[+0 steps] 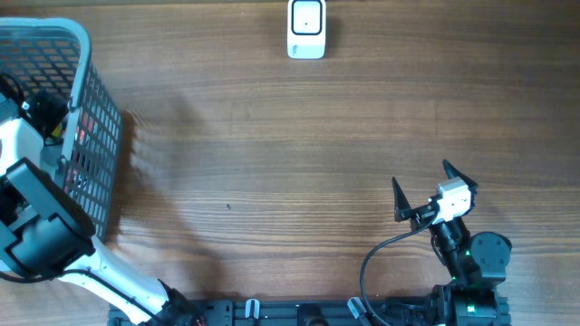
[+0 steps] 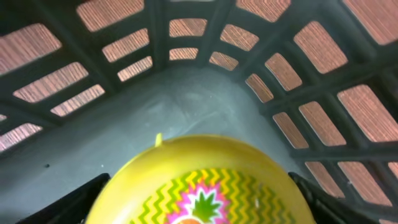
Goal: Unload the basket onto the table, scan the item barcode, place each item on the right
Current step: 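Lower the left gripper into the basket and grasp the yellow Mentos bottle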
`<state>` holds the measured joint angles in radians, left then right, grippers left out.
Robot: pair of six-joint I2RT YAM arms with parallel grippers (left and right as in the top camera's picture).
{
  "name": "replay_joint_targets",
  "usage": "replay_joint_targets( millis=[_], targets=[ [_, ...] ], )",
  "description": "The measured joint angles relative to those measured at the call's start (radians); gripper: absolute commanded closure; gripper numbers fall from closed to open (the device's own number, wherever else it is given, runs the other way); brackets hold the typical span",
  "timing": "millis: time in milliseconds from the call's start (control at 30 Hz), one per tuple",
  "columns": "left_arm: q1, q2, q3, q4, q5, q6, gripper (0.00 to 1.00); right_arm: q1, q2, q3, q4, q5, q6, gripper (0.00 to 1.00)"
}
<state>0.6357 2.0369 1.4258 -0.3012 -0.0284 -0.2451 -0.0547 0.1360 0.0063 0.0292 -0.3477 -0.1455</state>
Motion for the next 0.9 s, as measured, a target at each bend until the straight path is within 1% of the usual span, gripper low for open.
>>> replay_joint_targets(
  millis=[33, 100, 133, 200, 400, 467, 567, 633, 767, 900],
  targets=[
    [0.000, 0.000, 0.000, 0.001, -0.001, -0.001, 0.30, 0.000, 0.000, 0.000, 0.000, 0.000, 0.000, 0.00],
    [0.000, 0.000, 0.000, 0.006, -0.005, 0.001, 0.30, 0.000, 0.000, 0.000, 0.000, 0.000, 0.000, 0.00],
    [0.000, 0.000, 0.000, 0.008, -0.005, 0.000, 0.34, 0.000, 0.000, 0.000, 0.000, 0.000, 0.000, 0.00],
    [0.000, 0.000, 0.000, 0.008, -0.005, 0.000, 0.39, 0.000, 0.000, 0.000, 0.000, 0.000, 0.000, 0.00],
    [0.000, 0.000, 0.000, 0.010, -0.012, 0.000, 0.40, 0.000, 0.000, 0.000, 0.000, 0.000, 0.000, 0.00],
    [0.000, 0.000, 0.000, 0.006, -0.013, 0.000, 0.39, 0.000, 0.000, 0.000, 0.000, 0.000, 0.000, 0.00],
    [0.000, -0.007, 0.000, -0.018, -0.016, 0.000, 0.39, 0.000, 0.000, 0.000, 0.000, 0.000, 0.000, 0.00],
    [0.000, -0.029, -0.003, -0.035, -0.015, 0.000, 0.40, 0.000, 0.000, 0.000, 0.000, 0.000, 0.000, 0.00],
    [0.000, -0.164, -0.014, -0.061, -0.015, 0.000, 0.41, 0.000, 0.000, 0.000, 0.000, 0.000, 0.000, 0.00],
    [0.000, -0.373, -0.015, -0.084, -0.016, -0.002, 0.46, 0.000, 0.001, 0.000, 0.001, 0.000, 0.000, 0.00]
  ],
)
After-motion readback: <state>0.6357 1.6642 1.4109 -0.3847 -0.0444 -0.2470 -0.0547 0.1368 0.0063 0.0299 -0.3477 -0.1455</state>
